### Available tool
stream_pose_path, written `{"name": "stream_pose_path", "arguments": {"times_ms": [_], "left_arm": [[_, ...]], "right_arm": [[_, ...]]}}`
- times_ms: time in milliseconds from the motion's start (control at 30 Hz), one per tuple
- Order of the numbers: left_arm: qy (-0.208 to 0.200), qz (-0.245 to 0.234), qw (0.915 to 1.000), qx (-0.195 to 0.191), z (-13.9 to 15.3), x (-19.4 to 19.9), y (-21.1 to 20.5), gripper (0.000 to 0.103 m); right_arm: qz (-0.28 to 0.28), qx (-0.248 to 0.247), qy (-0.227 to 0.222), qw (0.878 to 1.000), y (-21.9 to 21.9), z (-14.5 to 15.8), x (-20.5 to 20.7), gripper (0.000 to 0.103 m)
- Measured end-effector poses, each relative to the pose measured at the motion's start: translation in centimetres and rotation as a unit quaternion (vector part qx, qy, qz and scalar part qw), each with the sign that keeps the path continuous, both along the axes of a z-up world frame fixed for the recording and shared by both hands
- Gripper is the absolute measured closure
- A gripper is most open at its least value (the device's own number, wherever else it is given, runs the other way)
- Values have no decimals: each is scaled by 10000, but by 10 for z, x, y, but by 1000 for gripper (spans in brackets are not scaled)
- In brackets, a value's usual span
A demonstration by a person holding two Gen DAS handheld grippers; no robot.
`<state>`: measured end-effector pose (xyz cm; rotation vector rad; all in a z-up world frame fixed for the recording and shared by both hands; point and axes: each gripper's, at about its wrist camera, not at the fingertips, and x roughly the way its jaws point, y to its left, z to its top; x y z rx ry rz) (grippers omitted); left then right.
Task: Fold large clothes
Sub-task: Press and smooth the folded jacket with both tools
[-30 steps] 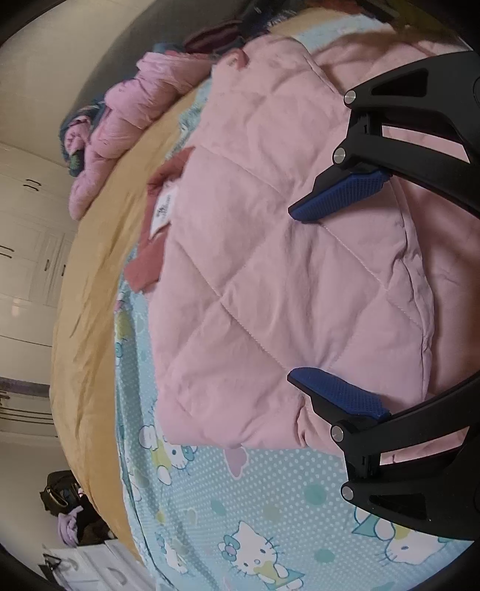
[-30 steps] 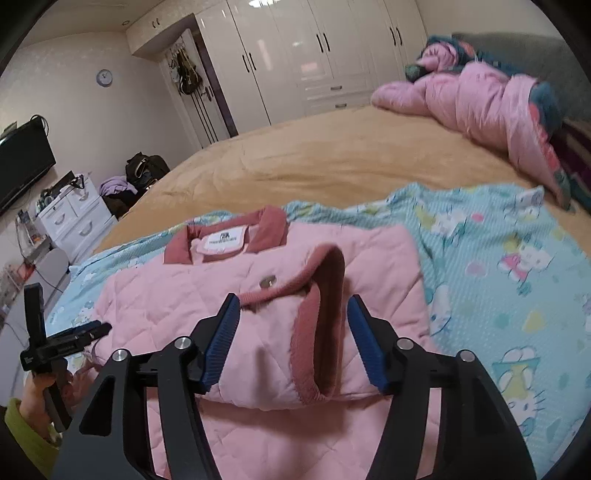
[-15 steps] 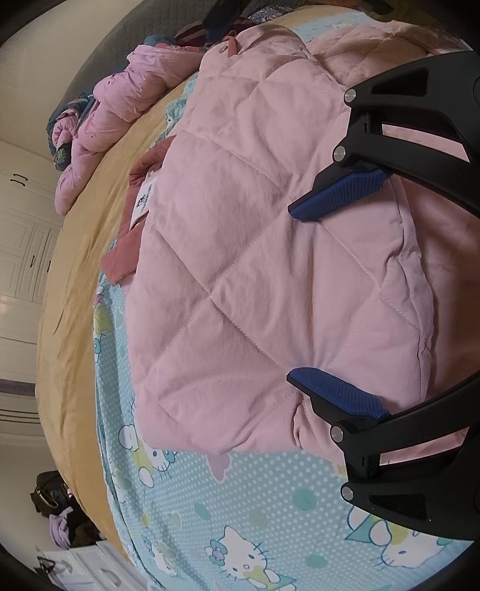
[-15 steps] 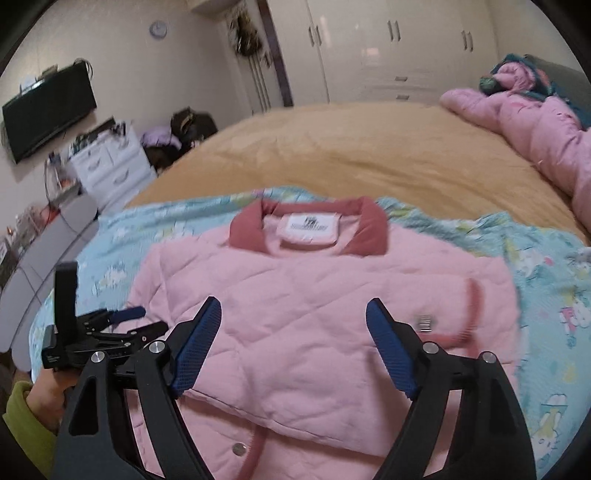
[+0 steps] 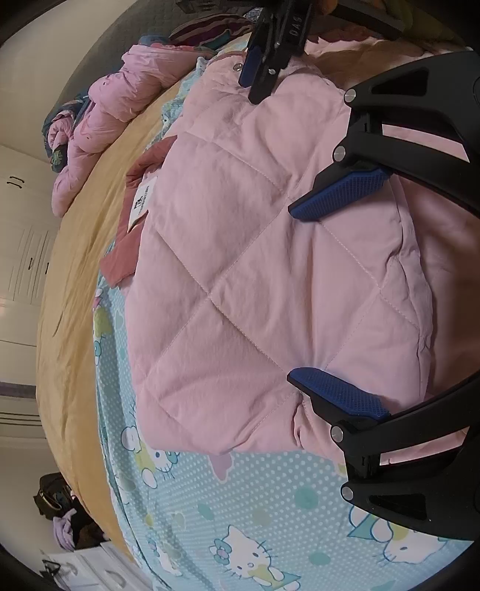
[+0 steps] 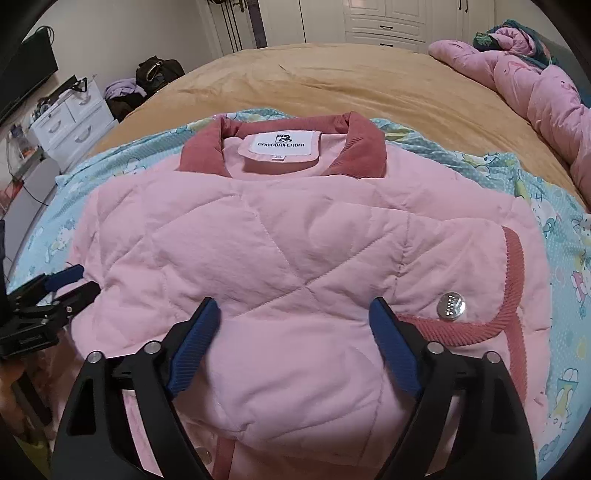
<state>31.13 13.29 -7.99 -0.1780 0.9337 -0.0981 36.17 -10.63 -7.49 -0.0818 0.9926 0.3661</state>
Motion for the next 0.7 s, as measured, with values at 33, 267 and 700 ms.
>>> {"name": "stream_pose_path", "arguments": {"times_ms": [33,267,700], "left_arm": [[-3,0,10000,3,0,0,0,28],[-5,36,10000,-29,4,-1,1,28],[-115,17,9997,-197,26,-13,0,9]], "right_arm": [[2,-38,-18,10000,2,-1,0,16],[20,210,25,9998,-6,6,-4,15],[-344,1179,-61,9924,-37,32,-26,4]]}}
